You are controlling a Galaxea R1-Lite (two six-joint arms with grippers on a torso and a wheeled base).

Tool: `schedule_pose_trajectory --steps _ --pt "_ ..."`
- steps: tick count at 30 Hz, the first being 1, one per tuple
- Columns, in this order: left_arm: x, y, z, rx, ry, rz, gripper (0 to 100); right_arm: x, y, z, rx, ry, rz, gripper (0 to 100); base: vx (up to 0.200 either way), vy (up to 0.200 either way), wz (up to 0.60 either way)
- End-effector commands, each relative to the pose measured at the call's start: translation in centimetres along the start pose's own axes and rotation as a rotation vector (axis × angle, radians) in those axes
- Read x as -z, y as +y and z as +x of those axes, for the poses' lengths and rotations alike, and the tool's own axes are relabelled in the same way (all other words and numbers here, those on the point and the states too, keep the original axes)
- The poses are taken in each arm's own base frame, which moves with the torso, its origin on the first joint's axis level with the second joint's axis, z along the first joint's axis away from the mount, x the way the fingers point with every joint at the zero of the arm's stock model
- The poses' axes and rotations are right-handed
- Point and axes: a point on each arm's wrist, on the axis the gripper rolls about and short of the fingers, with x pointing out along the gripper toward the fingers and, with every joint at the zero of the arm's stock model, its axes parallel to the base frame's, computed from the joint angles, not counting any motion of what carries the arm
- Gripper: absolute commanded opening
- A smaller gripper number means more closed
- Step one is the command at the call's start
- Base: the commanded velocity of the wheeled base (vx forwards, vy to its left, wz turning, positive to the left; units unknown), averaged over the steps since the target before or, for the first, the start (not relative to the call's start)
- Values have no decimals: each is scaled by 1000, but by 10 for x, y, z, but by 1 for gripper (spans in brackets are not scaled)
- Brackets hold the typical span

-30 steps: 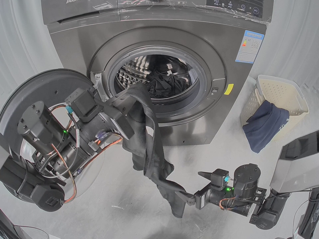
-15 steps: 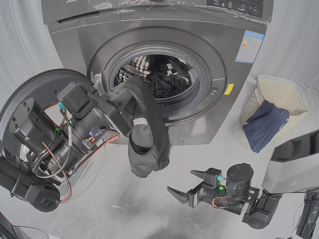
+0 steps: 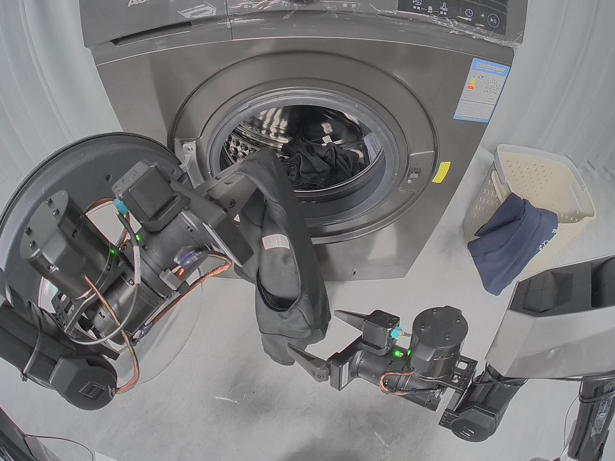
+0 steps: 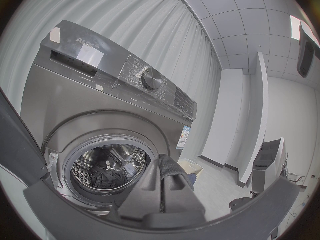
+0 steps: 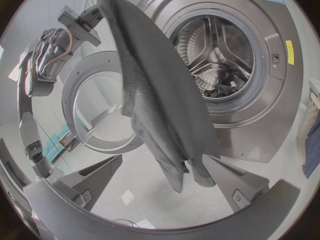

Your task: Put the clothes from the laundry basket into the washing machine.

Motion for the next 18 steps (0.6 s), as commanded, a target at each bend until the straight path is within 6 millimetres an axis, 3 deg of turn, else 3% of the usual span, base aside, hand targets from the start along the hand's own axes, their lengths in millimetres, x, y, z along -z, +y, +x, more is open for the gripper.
schedule_pose_trajectory --steps 1,5,13,18 --pt "1 0 0 1 2 -1 0 6 5 9 -14 5 -5 100 0 0 0" --pt "-1 -5 -1 17 -2 -7 0 9 -7 24 22 -14 -6 100 0 0 0" --pt "-4 -16 -3 55 -5 -21 0 -2 -54 50 127 -106 -15 100 0 0 0" --pt "-4 -16 -4 55 -5 -21 0 -1 -60 50 121 -106 -15 100 0 0 0"
